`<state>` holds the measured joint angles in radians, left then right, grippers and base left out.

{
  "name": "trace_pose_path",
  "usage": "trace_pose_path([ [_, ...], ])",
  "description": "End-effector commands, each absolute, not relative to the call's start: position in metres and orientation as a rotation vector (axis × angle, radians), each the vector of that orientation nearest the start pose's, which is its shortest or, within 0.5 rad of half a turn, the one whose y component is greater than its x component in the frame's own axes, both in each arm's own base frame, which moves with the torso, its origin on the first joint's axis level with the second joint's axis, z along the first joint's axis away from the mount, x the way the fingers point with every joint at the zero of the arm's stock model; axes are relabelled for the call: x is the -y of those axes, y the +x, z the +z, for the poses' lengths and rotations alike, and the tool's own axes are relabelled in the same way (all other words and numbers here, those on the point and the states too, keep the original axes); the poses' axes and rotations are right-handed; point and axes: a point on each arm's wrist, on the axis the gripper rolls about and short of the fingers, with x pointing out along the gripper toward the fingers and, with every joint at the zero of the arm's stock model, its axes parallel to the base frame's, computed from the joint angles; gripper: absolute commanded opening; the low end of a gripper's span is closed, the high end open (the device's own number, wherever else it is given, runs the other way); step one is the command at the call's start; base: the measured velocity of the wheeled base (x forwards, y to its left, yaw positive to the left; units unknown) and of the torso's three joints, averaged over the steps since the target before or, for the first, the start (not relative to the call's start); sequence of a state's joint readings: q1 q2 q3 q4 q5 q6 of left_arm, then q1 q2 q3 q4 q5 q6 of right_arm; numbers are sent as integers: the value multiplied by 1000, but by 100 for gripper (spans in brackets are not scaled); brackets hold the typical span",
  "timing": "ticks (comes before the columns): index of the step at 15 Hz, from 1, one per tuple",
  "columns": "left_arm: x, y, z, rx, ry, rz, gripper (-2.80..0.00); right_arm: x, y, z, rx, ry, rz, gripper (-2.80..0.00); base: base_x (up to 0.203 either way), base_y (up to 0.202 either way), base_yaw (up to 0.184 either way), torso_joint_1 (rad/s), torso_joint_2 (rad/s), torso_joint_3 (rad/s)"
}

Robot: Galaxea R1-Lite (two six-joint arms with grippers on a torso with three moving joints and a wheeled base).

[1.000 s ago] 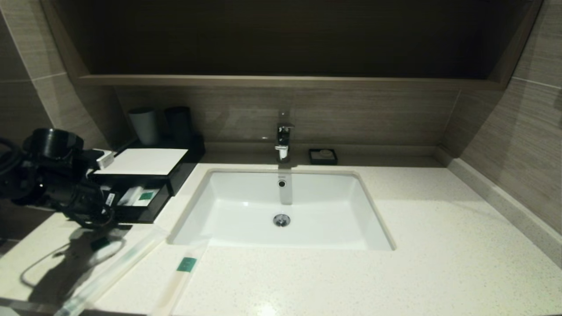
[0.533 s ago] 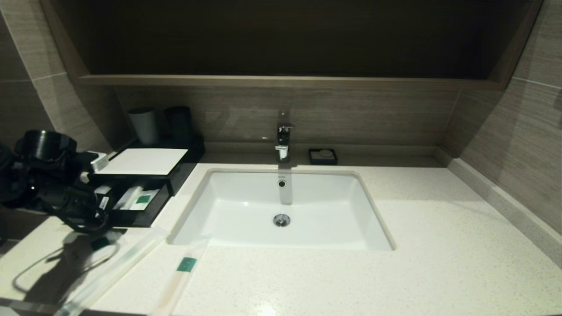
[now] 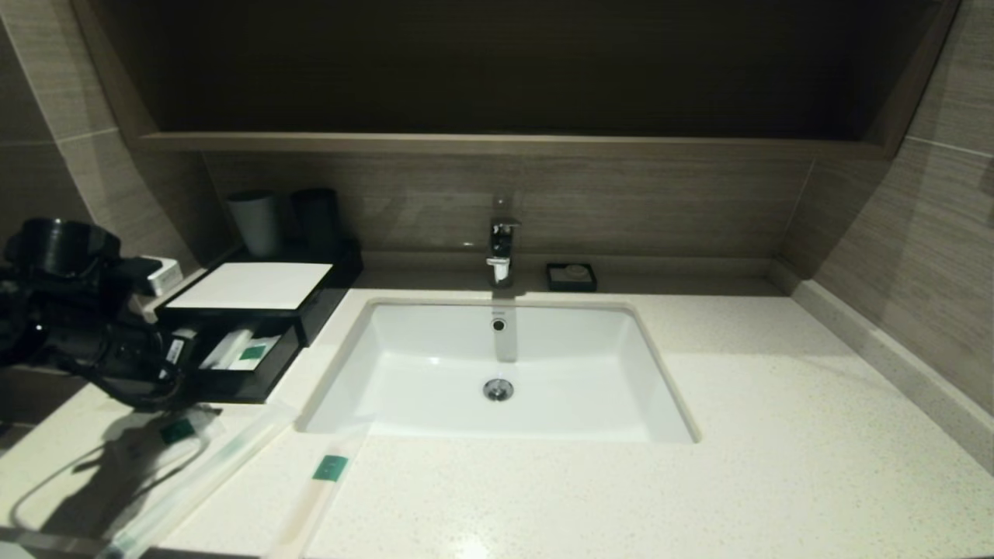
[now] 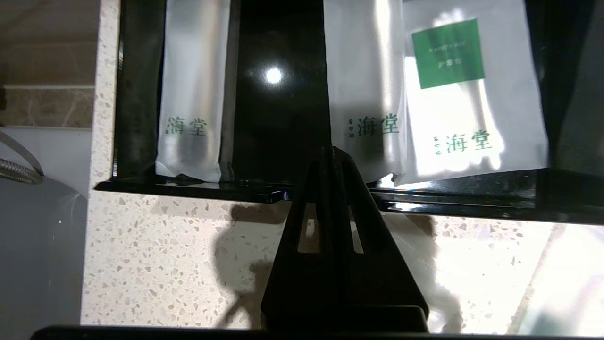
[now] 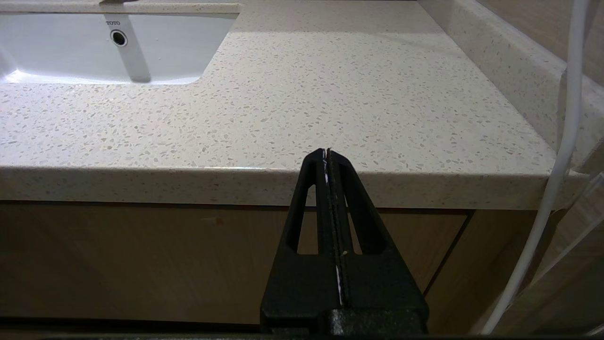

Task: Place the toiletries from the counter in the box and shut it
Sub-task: Open the drawer

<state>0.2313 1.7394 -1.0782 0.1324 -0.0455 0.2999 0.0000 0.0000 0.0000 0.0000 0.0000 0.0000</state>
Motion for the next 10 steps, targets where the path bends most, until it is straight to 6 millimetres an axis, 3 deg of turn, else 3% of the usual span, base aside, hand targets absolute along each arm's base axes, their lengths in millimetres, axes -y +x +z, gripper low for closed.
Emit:
trace_pose_path([
  [1,-67,292,190,-754,184,61,-280,0,-23,75,0,0,0,-280,0,0,0,0,0,0],
  [6,-58,267,230,-623,209,72,-280,0,-23,75,0,0,0,-280,0,0,0,0,0,0],
  [10,-38,235,262,-540,233,24,-280,0,-23,75,0,0,0,-280,0,0,0,0,0,0],
])
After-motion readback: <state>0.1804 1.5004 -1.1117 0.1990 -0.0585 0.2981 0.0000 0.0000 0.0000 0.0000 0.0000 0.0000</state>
